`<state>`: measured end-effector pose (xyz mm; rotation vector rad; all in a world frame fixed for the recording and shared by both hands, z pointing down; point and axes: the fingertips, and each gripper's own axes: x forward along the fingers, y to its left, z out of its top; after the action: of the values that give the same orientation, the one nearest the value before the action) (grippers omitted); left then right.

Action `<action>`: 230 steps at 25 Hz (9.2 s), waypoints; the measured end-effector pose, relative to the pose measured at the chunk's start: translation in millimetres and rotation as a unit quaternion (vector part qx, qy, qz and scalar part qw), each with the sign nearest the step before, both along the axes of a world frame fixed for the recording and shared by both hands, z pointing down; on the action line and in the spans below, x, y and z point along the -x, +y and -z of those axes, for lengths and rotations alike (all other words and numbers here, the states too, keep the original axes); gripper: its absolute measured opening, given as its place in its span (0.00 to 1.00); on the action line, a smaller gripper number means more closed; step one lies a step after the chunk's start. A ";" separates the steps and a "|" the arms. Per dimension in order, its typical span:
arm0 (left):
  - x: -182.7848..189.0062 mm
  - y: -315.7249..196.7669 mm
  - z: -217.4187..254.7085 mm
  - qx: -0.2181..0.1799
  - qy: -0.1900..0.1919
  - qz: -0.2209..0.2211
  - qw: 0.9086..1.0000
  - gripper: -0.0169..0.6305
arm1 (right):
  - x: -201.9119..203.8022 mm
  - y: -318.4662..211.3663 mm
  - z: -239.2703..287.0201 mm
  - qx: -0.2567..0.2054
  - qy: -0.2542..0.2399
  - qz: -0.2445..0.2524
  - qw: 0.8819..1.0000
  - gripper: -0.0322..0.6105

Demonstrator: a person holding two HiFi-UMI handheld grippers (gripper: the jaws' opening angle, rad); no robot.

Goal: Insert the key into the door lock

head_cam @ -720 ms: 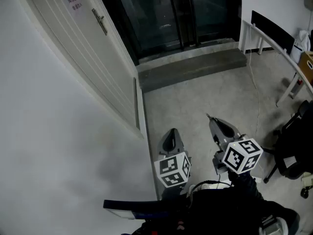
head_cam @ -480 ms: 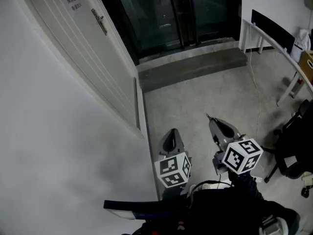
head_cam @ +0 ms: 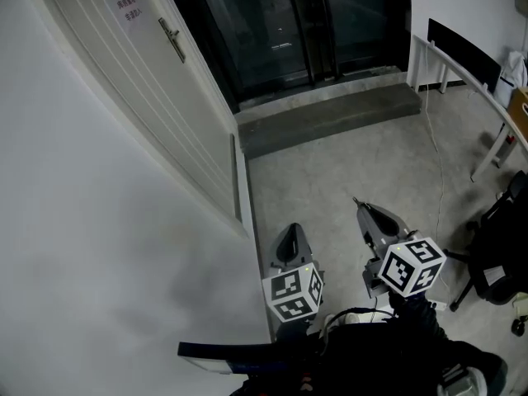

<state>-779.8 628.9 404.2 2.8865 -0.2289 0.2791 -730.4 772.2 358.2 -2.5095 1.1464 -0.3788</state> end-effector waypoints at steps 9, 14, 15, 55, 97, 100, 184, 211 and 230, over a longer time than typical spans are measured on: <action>2.1 -7.3 -22.4 0.015 -0.016 -0.007 1.000 0.03 | 0.7 -6.7 -10.1 0.002 -0.006 -0.012 1.000 0.07; -23.0 -20.1 -29.6 0.024 -0.014 -0.007 1.000 0.03 | -25.8 -19.3 -13.8 0.003 -0.002 -0.017 1.000 0.07; -30.0 -23.5 -31.1 0.025 -0.013 -0.005 1.000 0.03 | -33.7 -23.2 -14.4 0.003 -0.001 -0.016 1.000 0.07; -508.6 -194.3 -10.1 0.025 0.027 0.038 0.999 0.03 | -507.7 -193.3 -15.5 0.006 0.008 0.029 1.000 0.07; -895.1 -442.7 -5.4 0.028 0.016 0.093 0.995 0.03 | -909.4 -459.5 3.1 0.020 0.034 0.087 0.995 0.07; -933.6 -449.6 2.3 0.025 0.020 0.101 0.994 0.03 | -949.5 -469.7 9.9 0.019 0.042 0.099 0.994 0.07; -710.5 -806.2 59.6 -0.057 0.067 0.618 0.781 0.03 | -806.7 -969.2 99.7 0.010 0.513 0.512 0.689 0.07; -746.5 -828.0 78.6 -0.102 0.034 0.568 0.816 0.03 | -804.7 -988.7 103.6 0.090 0.791 0.333 0.506 0.07; -747.1 -824.7 85.3 -0.089 0.059 0.563 0.819 0.03 | -799.1 -993.6 103.0 0.106 0.820 0.299 0.476 0.07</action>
<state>-32.7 -195.8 318.9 2.3513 -1.8731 -0.1596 68.7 -221.5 255.2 -1.8256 2.5054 2.4088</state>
